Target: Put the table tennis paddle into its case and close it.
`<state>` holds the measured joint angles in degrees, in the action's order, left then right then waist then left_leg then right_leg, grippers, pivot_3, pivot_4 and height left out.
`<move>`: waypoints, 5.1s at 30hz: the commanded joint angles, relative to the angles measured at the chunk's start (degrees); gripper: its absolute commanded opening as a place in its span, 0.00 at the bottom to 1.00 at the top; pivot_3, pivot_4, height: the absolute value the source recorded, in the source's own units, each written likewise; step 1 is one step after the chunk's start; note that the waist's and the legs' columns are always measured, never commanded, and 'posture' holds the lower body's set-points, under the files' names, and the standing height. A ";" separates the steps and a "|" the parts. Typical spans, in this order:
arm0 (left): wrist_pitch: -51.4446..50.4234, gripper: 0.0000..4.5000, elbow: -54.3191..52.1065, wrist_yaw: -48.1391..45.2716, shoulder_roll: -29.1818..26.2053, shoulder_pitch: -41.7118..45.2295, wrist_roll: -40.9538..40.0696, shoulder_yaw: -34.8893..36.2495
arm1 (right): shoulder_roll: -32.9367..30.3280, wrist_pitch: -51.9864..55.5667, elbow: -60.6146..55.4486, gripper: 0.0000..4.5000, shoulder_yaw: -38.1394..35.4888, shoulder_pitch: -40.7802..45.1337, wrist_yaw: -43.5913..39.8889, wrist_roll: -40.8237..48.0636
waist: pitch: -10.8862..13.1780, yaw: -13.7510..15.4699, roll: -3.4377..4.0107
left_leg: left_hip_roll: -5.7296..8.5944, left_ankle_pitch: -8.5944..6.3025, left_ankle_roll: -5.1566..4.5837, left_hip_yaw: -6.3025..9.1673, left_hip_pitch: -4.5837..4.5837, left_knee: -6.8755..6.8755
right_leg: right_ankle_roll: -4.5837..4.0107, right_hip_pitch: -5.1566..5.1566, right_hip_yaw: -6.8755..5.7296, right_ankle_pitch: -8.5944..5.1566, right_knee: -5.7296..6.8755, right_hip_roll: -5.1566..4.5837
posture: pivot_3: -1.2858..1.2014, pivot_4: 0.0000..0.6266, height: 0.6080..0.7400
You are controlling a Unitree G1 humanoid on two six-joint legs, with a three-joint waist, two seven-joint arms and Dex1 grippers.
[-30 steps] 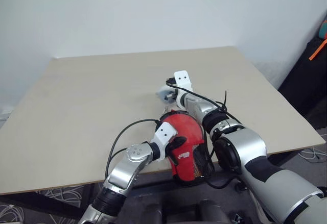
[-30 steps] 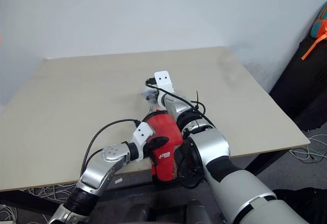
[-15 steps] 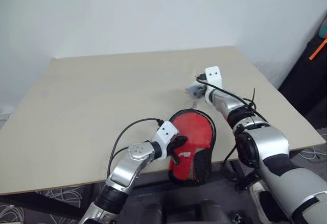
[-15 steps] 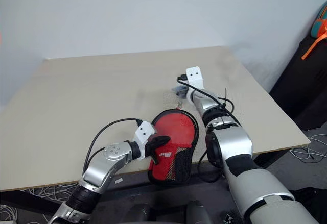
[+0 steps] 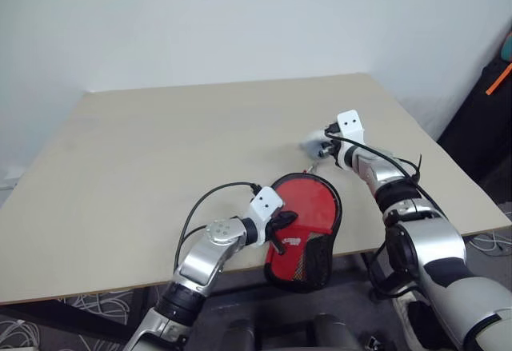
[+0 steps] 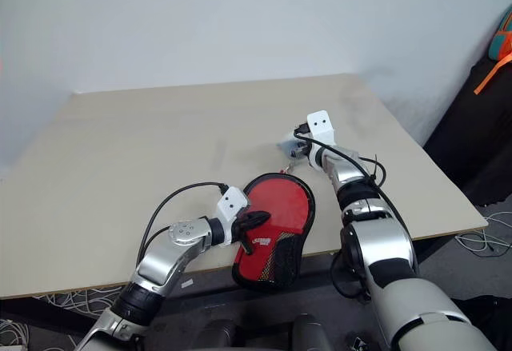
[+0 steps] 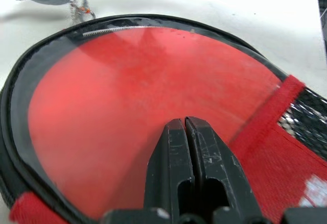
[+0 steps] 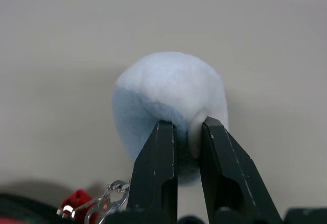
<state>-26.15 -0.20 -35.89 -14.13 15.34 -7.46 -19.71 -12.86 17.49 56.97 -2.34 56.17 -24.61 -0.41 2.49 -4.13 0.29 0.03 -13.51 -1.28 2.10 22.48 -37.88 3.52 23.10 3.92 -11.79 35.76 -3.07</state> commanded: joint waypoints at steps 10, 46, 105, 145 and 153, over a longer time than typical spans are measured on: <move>-1.88 0.00 5.12 -1.72 -0.95 0.51 2.17 -2.64 | -9.98 22.57 -40.98 0.06 -2.31 -17.67 -7.09 6.93 | -0.07 0.38 0.09 | 0.00 -0.01 -0.01 0.00 0.00 -0.02 | 0.23 -0.03 0.00 -0.15 -0.01 0.00 | 0.52 0.00 1.00; 1.81 0.00 16.71 -4.87 0.79 8.10 3.19 -3.46 | -36.49 29.49 -71.35 0.06 -11.50 -50.29 -29.47 27.66 | -0.10 3.31 -0.03 | 0.05 -0.03 -0.06 -0.03 0.01 -0.29 | 0.13 -0.18 0.03 -0.29 -0.11 -0.01 | 0.52 0.00 1.00; 6.06 0.00 24.03 -8.25 2.62 12.80 5.60 -2.98 | -45.82 21.55 -65.26 0.53 -2.92 -50.39 -35.36 25.54 | -0.16 4.27 -0.35 | 0.12 -0.07 -0.11 -0.03 0.01 -0.44 | 0.18 -0.24 0.02 -0.33 -0.12 -0.09 | 0.52 0.00 1.00; 6.06 0.00 21.94 -17.34 4.28 11.87 3.77 -3.50 | -45.65 16.02 -54.00 0.59 9.72 -37.79 -47.87 15.72 | -0.30 4.27 -0.48 | 0.10 -0.08 -0.10 -0.06 0.03 -0.41 | 0.18 -0.17 0.03 -0.33 -0.11 -0.07 | 0.52 0.00 1.00; 8.65 0.00 27.01 -18.91 6.57 14.13 5.12 -3.53 | -45.94 17.41 -55.72 0.59 10.19 -39.17 -49.15 15.80 | -0.30 4.40 -0.48 | 0.12 -0.08 -0.11 -0.03 0.02 -0.44 | 0.19 -0.23 0.00 -0.33 -0.13 -0.08 | 0.52 0.00 1.00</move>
<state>-17.21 23.58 -54.54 -8.45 29.97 -4.03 -20.32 -57.80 34.59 2.64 7.79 17.22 -72.83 15.55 2.18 0.27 -0.19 0.15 -13.59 -1.39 2.07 22.49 -38.33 3.71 22.87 3.92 -12.12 35.63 -3.15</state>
